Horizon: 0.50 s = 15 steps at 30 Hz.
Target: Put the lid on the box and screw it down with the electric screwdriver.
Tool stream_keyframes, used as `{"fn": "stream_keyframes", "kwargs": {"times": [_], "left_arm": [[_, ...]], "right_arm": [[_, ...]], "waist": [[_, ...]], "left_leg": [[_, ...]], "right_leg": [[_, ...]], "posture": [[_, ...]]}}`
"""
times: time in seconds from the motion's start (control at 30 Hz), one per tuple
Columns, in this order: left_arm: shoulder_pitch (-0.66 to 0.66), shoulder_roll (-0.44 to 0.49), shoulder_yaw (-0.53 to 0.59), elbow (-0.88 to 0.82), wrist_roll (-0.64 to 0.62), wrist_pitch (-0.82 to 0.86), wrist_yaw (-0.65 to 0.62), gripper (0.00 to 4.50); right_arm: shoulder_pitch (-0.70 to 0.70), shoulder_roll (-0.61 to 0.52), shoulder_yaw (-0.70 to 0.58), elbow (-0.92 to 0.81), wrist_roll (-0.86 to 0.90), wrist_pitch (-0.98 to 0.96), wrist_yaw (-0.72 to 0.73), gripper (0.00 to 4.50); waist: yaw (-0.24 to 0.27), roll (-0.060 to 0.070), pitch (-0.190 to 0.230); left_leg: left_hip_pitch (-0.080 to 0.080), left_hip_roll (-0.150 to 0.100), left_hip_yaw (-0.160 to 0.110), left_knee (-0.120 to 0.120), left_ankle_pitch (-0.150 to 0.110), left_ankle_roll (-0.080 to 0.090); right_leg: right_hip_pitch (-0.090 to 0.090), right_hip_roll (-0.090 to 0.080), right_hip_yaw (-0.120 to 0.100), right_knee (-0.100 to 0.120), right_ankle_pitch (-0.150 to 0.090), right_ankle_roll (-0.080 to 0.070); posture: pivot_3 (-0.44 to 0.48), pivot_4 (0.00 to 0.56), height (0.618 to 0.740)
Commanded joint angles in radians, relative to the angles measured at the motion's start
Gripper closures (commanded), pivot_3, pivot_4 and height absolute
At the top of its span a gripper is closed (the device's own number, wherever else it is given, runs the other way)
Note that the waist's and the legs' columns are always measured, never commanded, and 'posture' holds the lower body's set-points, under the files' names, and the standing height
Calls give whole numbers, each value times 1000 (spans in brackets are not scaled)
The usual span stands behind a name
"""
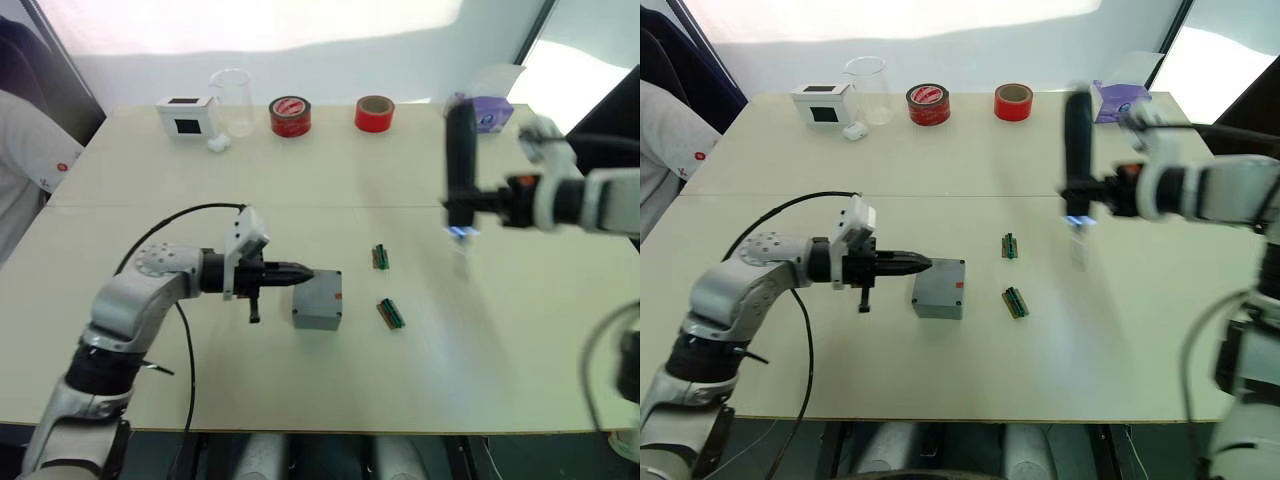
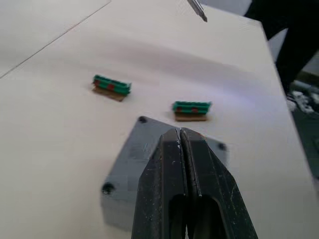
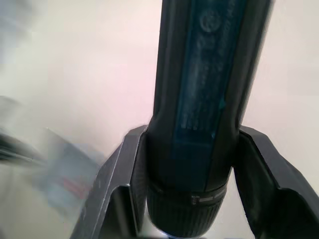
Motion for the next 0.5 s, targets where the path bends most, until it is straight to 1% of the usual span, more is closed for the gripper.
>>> {"fn": "stream_keyframes", "kwargs": {"times": [0.03, 0.1, 0.2, 0.33, 0.5], "left_arm": [[23, 38, -18, -92, -15, -8, -27, 4500], [37, 49, -36, -118, -9, -16, -28, 4500], [45, 38, -49, -140, -9, -11, -9, 4500], [50, 29, -51, -145, -7, -6, 23, 4500], [67, 34, -43, -162, -17, 8, 53, 4500]], "right_arm": [[-3, -51, 80, 93, 22, 7, 76, 2649], [-4, -51, 132, 133, -16, 7, 93, 2649], [-34, -8, 177, 189, -64, 7, 107, 2649], [-53, 40, 210, 231, -140, 7, 137, 2649], [-44, 76, 227, 248, -239, 7, 193, 2649]], "waist": [[-17, 2, 1], [-28, 2, 2], [-24, 3, 3], [-17, 3, 3], [-10, 2, 4]], "left_leg": [[0, 0, 1, 0, 0, 1], [0, 0, 5, 0, -1, 2], [0, 1, 6, 2, -3, 7], [0, 1, 5, 5, -3, 7], [0, 1, 4, 6, -3, 7]], "right_leg": [[0, 1, 0, -1, 0, 0], [-1, 1, 2, -1, 1, 2], [-1, 2, 2, 1, 2, 4], [-1, 3, 2, 4, 3, 5], [0, 3, 2, 4, 3, 5]], "posture": [[0, 150, 740], [0, 150, 740], [0, 150, 740], [0, 150, 740], [0, 150, 740]]}}
